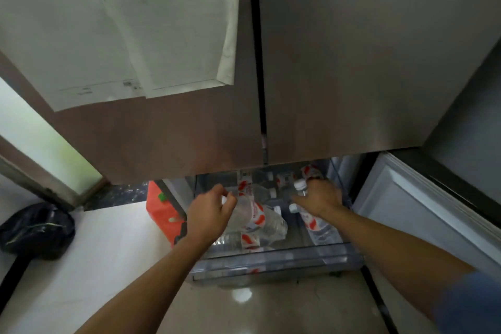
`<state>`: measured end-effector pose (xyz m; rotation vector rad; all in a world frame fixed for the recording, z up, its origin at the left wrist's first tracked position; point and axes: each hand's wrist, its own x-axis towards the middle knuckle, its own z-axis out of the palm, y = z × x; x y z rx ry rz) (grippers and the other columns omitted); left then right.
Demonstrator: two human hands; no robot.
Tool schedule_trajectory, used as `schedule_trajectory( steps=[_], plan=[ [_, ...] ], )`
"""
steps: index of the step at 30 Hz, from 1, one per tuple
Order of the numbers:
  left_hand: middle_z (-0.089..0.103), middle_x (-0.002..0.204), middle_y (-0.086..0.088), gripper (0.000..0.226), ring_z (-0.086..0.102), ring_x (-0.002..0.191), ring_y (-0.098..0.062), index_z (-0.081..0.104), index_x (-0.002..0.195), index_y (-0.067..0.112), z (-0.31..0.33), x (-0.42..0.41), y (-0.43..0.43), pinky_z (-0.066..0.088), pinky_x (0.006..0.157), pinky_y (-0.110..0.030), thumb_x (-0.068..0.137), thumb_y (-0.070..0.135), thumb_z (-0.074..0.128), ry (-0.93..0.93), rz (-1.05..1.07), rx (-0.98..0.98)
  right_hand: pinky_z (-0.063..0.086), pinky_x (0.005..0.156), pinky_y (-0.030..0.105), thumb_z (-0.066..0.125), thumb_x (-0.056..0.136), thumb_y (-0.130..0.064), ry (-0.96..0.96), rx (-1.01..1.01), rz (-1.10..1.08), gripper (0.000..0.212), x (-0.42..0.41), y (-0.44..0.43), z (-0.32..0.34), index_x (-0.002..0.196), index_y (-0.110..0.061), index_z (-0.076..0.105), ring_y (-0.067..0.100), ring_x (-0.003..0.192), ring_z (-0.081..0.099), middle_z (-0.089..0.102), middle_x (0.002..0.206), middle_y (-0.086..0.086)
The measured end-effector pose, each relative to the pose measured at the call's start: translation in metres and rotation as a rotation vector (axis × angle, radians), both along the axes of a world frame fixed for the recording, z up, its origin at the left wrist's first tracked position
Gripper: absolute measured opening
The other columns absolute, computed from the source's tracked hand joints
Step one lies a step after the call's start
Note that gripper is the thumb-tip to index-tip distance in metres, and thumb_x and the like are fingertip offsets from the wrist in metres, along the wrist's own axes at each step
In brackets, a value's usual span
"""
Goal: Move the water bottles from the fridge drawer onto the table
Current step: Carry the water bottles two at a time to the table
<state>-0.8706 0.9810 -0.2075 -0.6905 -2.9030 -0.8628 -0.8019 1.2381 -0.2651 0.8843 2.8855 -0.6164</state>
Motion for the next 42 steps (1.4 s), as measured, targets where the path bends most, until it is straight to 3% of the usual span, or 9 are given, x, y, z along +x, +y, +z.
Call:
schedule_trajectory(
  steps=[4,8,11,19,22,26,32,38,42],
  plan=[
    [0.062,0.063,-0.003,0.049,0.06,0.06,-0.025,0.053,0.075,0.019,0.009,0.002,0.004,0.048,0.054,-0.036,0.079,0.06,0.026,0.077,-0.134,-0.049,0.042,0.068,0.027,0.063,0.08,-0.052,0.041,0.102,0.018,0.042,0.019,-0.011,0.028,0.095,-0.013,0.063,0.027,0.092,0.063,0.067,0.101,0.009],
    [0.061,0.062,-0.005,0.035,0.061,0.062,-0.031,0.041,0.07,0.021,0.023,0.007,-0.003,0.033,0.05,-0.031,0.087,0.05,0.04,0.141,-0.216,-0.046,0.039,0.062,0.027,0.062,0.081,-0.051,0.014,0.196,0.08,0.045,0.047,-0.021,0.048,0.104,-0.013,0.062,0.028,0.089,0.064,0.068,0.099,0.01],
    [0.066,0.067,-0.011,0.034,0.063,0.068,-0.035,0.052,0.073,0.013,0.034,0.005,-0.013,0.03,0.052,-0.031,0.09,0.042,0.054,0.21,-0.239,-0.054,0.043,0.061,0.033,0.063,0.083,-0.043,0.16,0.205,0.033,0.034,0.067,-0.03,0.067,0.094,-0.01,0.061,0.033,0.082,0.065,0.069,0.089,0.015],
    [0.069,0.071,-0.013,0.056,0.064,0.069,-0.036,0.064,0.08,0.014,0.068,0.004,-0.046,0.034,0.053,-0.03,0.076,0.061,0.032,0.38,-0.235,-0.016,0.035,0.059,0.03,0.063,0.085,-0.041,0.493,0.294,0.055,0.033,0.076,-0.07,0.146,0.086,-0.009,0.06,0.033,0.074,0.061,0.067,0.081,0.014],
    [0.07,0.073,-0.012,0.056,0.065,0.071,-0.035,0.066,0.083,0.017,0.083,0.013,-0.068,0.044,0.055,-0.033,0.077,0.061,0.033,0.413,-0.165,-0.017,0.036,0.058,0.03,0.062,0.085,-0.044,0.546,0.316,0.117,0.032,0.074,-0.085,0.165,0.085,-0.012,0.06,0.031,0.07,0.06,0.066,0.078,0.011],
    [0.068,0.07,-0.011,0.028,0.063,0.065,-0.032,0.063,0.077,0.016,0.104,0.047,-0.103,0.03,0.053,-0.028,0.086,0.043,0.058,0.427,-0.004,0.025,0.036,0.058,0.029,0.061,0.085,-0.042,0.612,0.278,0.275,0.027,0.075,-0.114,0.18,0.081,-0.016,0.056,0.025,0.065,0.057,0.064,0.073,0.005],
    [0.069,0.07,-0.011,0.042,0.063,0.066,-0.035,0.066,0.077,0.017,0.104,0.134,-0.173,0.033,0.056,-0.028,0.077,0.052,0.044,0.448,0.304,0.013,0.046,0.06,0.035,0.061,0.084,-0.043,0.662,0.236,0.532,0.03,0.085,-0.179,0.177,0.084,-0.014,0.059,0.03,0.068,0.062,0.068,0.077,0.008],
    [0.071,0.081,-0.002,0.035,0.061,0.069,-0.021,0.064,0.088,0.023,0.06,0.239,-0.273,0.051,0.063,-0.031,0.087,0.053,0.048,0.17,0.521,-0.256,0.043,0.059,0.025,0.055,0.087,-0.054,0.596,0.093,0.823,0.036,0.122,-0.276,0.147,0.089,-0.019,0.06,0.016,0.065,0.059,0.068,0.085,0.0],
    [0.07,0.081,0.001,0.032,0.059,0.065,-0.017,0.064,0.091,0.023,0.044,0.317,-0.343,0.047,0.061,-0.026,0.088,0.051,0.05,0.09,0.665,-0.347,0.047,0.065,0.031,0.055,0.087,-0.048,0.556,0.074,1.009,0.036,0.151,-0.349,0.137,0.1,-0.016,0.064,0.024,0.079,0.065,0.07,0.093,0.007]
  ],
)
